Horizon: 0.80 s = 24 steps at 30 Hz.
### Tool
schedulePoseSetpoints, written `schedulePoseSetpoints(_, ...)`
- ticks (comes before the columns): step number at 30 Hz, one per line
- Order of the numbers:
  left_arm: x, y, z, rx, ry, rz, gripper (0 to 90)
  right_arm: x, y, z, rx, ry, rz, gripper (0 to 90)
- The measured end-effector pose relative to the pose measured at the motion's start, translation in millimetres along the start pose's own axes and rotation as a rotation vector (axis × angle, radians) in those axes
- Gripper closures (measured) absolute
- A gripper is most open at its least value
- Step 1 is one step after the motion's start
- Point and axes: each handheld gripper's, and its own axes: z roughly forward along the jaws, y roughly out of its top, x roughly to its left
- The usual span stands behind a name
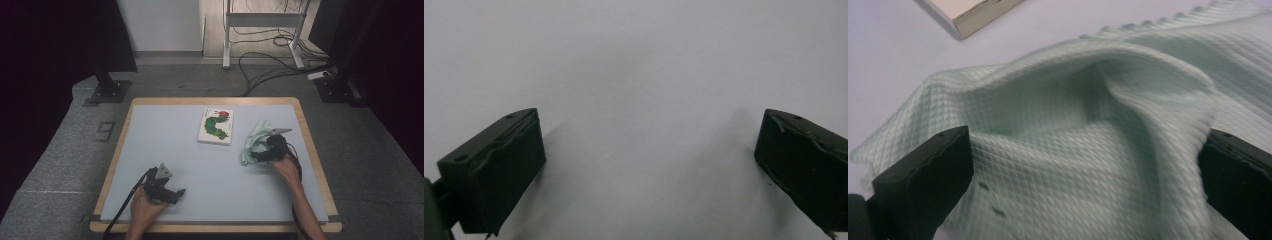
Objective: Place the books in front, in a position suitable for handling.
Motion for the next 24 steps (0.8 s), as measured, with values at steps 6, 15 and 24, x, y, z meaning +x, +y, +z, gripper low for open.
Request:
schedulePoseSetpoints(6,0.0,0.0,0.0,0.0,0.0,0.0,0.0,10.1,17.2,18.7,0.037,-0.021,-0.041,0.0)
schedulePoseSetpoints(15,-0.1,0.0,0.0,0.0,0.001,0.0,0.0,-4.7,28.5,26.6,0.066,-0.064,-0.024,0.0)
schedulePoseSetpoints(24,-0.1,-0.1,0.0,0.0,0.0,0.0,0.0,-0.6,30.9,18.5,0.086,-0.064,-0.027,26.5)
